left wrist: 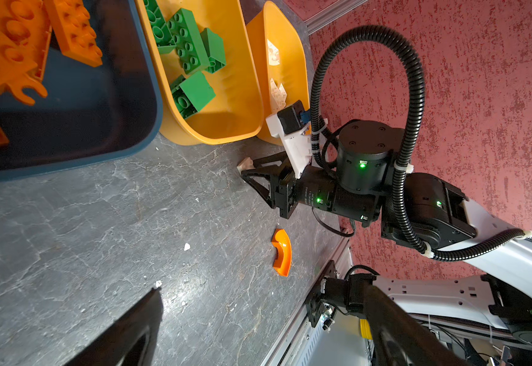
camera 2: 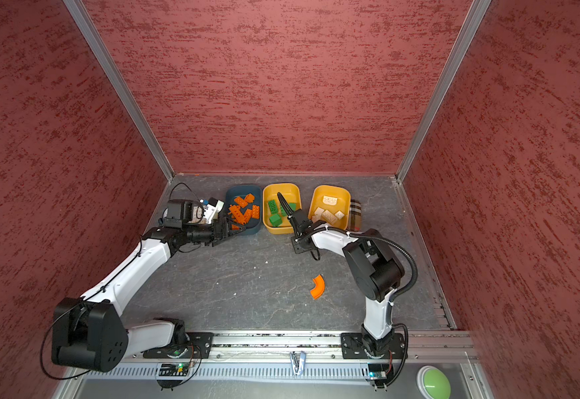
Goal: Sort the legos into containers by color
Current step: Pick up the lego from the center of the table.
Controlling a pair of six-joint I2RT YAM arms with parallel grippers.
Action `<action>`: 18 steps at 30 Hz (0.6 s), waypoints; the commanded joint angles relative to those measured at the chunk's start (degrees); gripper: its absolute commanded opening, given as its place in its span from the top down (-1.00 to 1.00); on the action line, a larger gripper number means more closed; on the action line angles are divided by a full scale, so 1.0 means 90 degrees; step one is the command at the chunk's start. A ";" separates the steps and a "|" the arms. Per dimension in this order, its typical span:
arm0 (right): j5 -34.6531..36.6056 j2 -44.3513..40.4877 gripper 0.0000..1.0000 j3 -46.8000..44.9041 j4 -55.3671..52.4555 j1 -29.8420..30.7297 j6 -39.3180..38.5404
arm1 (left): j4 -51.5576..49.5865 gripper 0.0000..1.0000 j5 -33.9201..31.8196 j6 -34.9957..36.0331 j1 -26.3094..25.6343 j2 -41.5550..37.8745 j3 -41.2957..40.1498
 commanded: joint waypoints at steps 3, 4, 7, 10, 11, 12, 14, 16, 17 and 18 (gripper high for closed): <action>0.0166 -0.0376 0.58 0.0219 -0.0195 -0.0001 0.0026 | -0.0038 -0.99 0.0105 0.0180 0.0071 -0.0144 0.0017; 0.0204 -0.0571 0.59 0.0266 -0.0267 -0.0015 -0.0007 | -0.0018 -0.99 0.0115 0.0163 0.0063 -0.0139 0.0017; 0.0223 -0.1044 0.59 0.0542 -0.0497 -0.0198 -0.0153 | 0.0142 -0.99 0.0181 0.0034 0.0035 -0.0122 -0.0029; 0.0164 -0.1328 0.59 0.0826 -0.0568 -0.0559 -0.0392 | 0.0382 -0.99 0.0187 -0.0127 -0.0086 -0.0120 -0.0061; 0.0130 -0.1332 0.59 0.0919 -0.0603 -0.0708 -0.0468 | 0.0450 -0.99 0.0173 -0.0173 -0.0135 -0.0109 -0.0071; 0.0087 -0.1282 0.59 0.1091 -0.0715 -0.0859 -0.0544 | 0.0517 -0.99 0.0173 -0.0224 -0.0177 -0.0072 -0.0064; 0.0052 -0.1225 0.58 0.1276 -0.0783 -0.1013 -0.0687 | 0.0505 -0.99 0.0140 -0.0240 -0.0242 -0.0027 -0.0001; -0.0154 -0.1279 0.54 0.1332 -0.0761 -0.1074 -0.0754 | 0.0492 -0.99 0.0103 -0.0232 -0.0259 -0.0044 0.0024; -0.0253 -0.1331 0.51 0.1277 -0.0685 -0.1099 -0.0761 | 0.0463 -0.99 0.0099 -0.0222 -0.0271 -0.0064 0.0038; -0.0422 -0.1351 0.48 0.1223 -0.0649 -0.1177 -0.0771 | 0.0427 -0.99 0.0079 -0.0197 -0.0264 -0.0075 0.0043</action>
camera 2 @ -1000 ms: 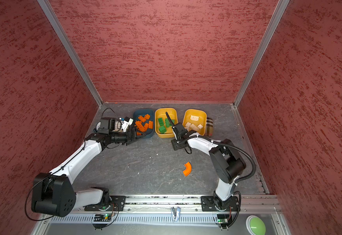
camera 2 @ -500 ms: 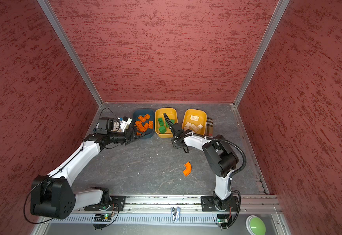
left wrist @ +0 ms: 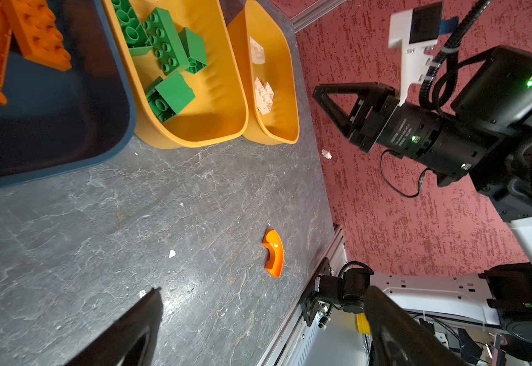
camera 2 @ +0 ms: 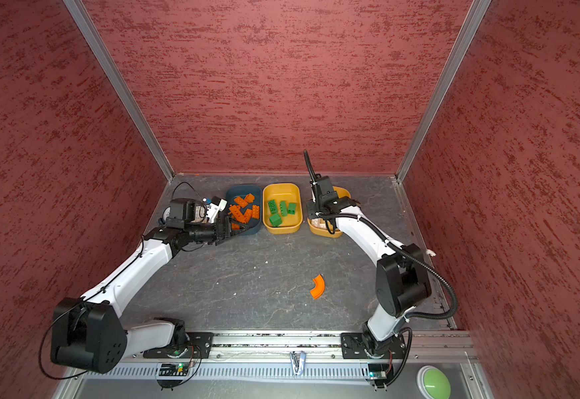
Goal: Sort the legos into containers by color
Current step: Pick up the lego from the center of the table, then place the lego in the container.
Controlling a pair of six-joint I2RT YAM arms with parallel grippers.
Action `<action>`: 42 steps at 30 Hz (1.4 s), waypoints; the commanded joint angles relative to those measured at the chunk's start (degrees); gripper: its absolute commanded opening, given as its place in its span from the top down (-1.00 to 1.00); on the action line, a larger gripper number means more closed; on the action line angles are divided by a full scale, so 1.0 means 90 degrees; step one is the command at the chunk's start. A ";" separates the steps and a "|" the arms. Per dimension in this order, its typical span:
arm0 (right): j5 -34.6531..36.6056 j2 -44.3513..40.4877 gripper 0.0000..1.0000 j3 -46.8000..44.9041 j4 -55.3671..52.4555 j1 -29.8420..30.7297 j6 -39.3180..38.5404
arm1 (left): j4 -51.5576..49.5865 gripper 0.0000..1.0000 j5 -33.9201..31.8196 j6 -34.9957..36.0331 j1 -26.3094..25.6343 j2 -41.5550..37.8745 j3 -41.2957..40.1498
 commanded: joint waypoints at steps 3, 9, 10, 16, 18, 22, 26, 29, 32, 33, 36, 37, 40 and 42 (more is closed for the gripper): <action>-0.0629 -0.0132 0.45 -0.0262 -0.0097 -0.0277 -0.0207 | 0.0056 -0.99 0.0003 0.0046 -0.0016 -0.0019 0.0042; -0.0494 -0.0307 0.32 -0.0442 -0.0132 -0.0738 -0.0254 | 0.0037 -0.99 -0.0005 0.0065 -0.0020 0.0094 0.0128; -0.0542 -0.0322 0.31 -0.0489 -0.0098 -0.0816 -0.0249 | 0.0058 -0.99 0.0000 0.0066 -0.0016 0.0116 0.0138; -0.0599 -0.0415 0.23 -0.0743 0.0055 -0.1265 -0.0249 | 0.0033 -0.99 -0.0001 0.0113 -0.0023 0.0237 0.0186; -0.0611 -0.0446 0.16 -0.0791 0.0052 -0.1391 -0.0243 | 0.0002 -0.99 -0.0010 0.0133 -0.0025 0.0256 0.0208; -0.1023 -0.0639 -0.12 -0.1106 0.0092 -0.1470 -0.0178 | -0.0030 -0.99 -0.0045 0.0146 -0.0026 0.0245 0.0198; -0.1873 -0.1049 -0.20 -0.1859 0.0047 -0.1441 0.0221 | -0.0098 -0.99 -0.0082 0.0193 -0.0031 0.0237 0.0150; -0.2045 -0.1733 -0.24 -0.2646 -0.0015 -0.1265 0.0662 | -0.0123 -0.99 -0.0084 0.0211 -0.0043 0.0251 0.0111; -0.2096 -0.2381 -0.29 -0.3369 -0.0172 -0.0974 0.1392 | -0.0129 -0.99 -0.0079 0.0242 -0.0038 0.0324 0.0107; -0.2046 -0.2570 -0.29 -0.3563 -0.0259 -0.0857 0.1639 | -0.0134 -0.99 -0.0082 0.0256 -0.0046 0.0366 0.0119; -0.1691 -0.3175 -0.35 -0.4143 -0.0548 -0.0357 0.2461 | -0.0129 -0.99 -0.0068 0.0279 -0.0050 0.0450 0.0148; -0.1478 -0.3372 -0.39 -0.4309 -0.0651 -0.0162 0.2767 | -0.0107 -0.99 -0.0068 0.0281 -0.0054 0.0475 0.0158; -0.1188 -0.3721 -0.45 -0.4644 -0.0800 0.0503 0.3579 | -0.0086 -0.99 -0.0050 0.0298 -0.0065 0.0546 0.0174; -0.0955 -0.3733 -0.51 -0.4750 -0.0754 0.1004 0.4134 | -0.0080 -0.99 -0.0041 0.0310 -0.0070 0.0587 0.0188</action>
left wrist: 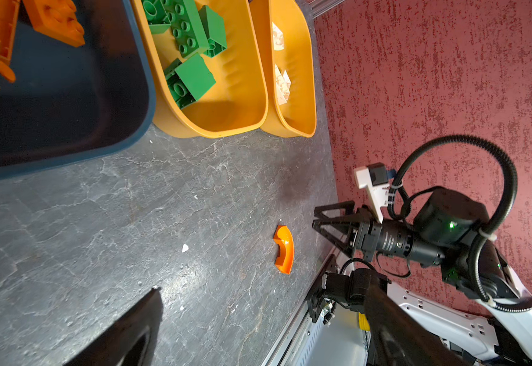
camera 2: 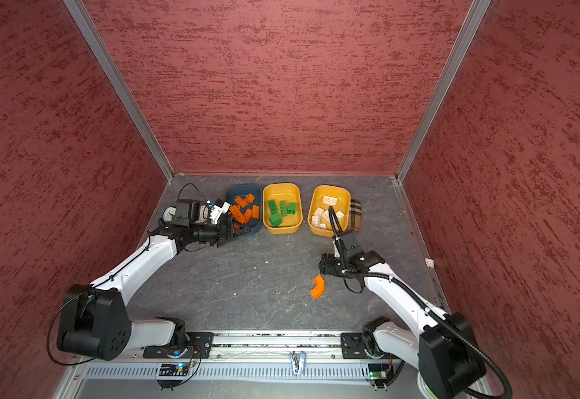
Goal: Sort the legos into containers by color
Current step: Pick up the lego from the bottom-center of the table.
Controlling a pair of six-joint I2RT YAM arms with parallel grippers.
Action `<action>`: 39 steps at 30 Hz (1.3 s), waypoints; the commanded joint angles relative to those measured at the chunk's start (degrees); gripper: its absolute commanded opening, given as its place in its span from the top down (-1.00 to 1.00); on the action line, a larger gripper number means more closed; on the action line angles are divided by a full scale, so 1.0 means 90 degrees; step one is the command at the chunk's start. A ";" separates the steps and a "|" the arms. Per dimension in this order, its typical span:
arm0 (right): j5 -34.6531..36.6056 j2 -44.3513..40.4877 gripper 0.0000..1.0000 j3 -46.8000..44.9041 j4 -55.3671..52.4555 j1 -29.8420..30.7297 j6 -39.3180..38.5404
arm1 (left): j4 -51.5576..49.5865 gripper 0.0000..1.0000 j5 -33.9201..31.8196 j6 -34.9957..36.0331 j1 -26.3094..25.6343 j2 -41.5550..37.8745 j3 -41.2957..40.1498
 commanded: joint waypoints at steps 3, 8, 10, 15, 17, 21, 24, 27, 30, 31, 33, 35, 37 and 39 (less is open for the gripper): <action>0.0895 0.0255 -0.55 -0.0086 -0.0088 0.1002 0.1954 | 0.0000 -0.99 0.0047 0.0162 -0.0056 0.0088 0.0177; 0.1296 0.1027 -0.54 0.0117 0.0115 0.1725 0.2597 | -0.0060 -0.99 0.0028 0.0237 -0.0049 0.0025 0.0124; 0.1483 0.1307 -0.48 0.0220 -0.0001 0.1831 0.2611 | -0.0108 -0.99 0.0028 0.0276 -0.0036 -0.0003 0.0122; 0.1585 0.1506 -0.29 0.0220 -0.0137 0.1966 0.2744 | -0.0109 -0.99 0.0046 0.0309 0.0032 -0.0072 0.0039; 0.1589 0.1489 -0.20 0.0171 -0.0104 0.1984 0.2826 | -0.0069 -0.99 0.0051 0.0308 0.0052 -0.0073 0.0007; 0.1745 0.1561 -0.10 0.0133 -0.0253 0.1991 0.2836 | -0.0058 -0.99 0.0071 0.0308 0.0050 -0.0048 0.0007; 0.1759 0.1476 -0.07 0.0048 -0.0352 0.1997 0.2888 | -0.0116 -0.99 0.0061 0.0355 0.0060 -0.0054 0.0017; 0.1710 0.1351 -0.01 -0.0079 -0.0325 0.1998 0.2938 | -0.0127 -0.99 0.0068 0.0361 0.0079 -0.0053 0.0022; 0.1682 0.1445 -0.01 -0.0164 -0.0304 0.2004 0.2888 | -0.0103 -0.99 0.0073 0.0348 0.0064 -0.0034 0.0029; 0.1673 0.1456 -0.01 -0.0170 -0.0287 0.1998 0.2862 | -0.0102 -0.99 0.0069 0.0340 0.0071 -0.0034 0.0036; 0.1639 0.1439 -0.01 -0.0179 -0.0235 0.1998 0.2850 | -0.0126 -0.99 0.0076 0.0348 0.0069 -0.0039 0.0044; 0.1579 0.1453 -0.01 -0.0227 -0.0140 0.1998 0.2857 | -0.0141 -0.99 0.0067 0.0357 0.0064 -0.0051 0.0044; 0.1553 0.1496 0.05 -0.0282 -0.0085 0.1998 0.2833 | -0.0139 -0.99 0.0072 0.0360 0.0062 -0.0051 0.0037; 0.1574 0.1515 0.19 -0.0266 -0.0127 0.1996 0.2792 | -0.0141 -0.99 0.0071 0.0366 0.0072 -0.0037 0.0046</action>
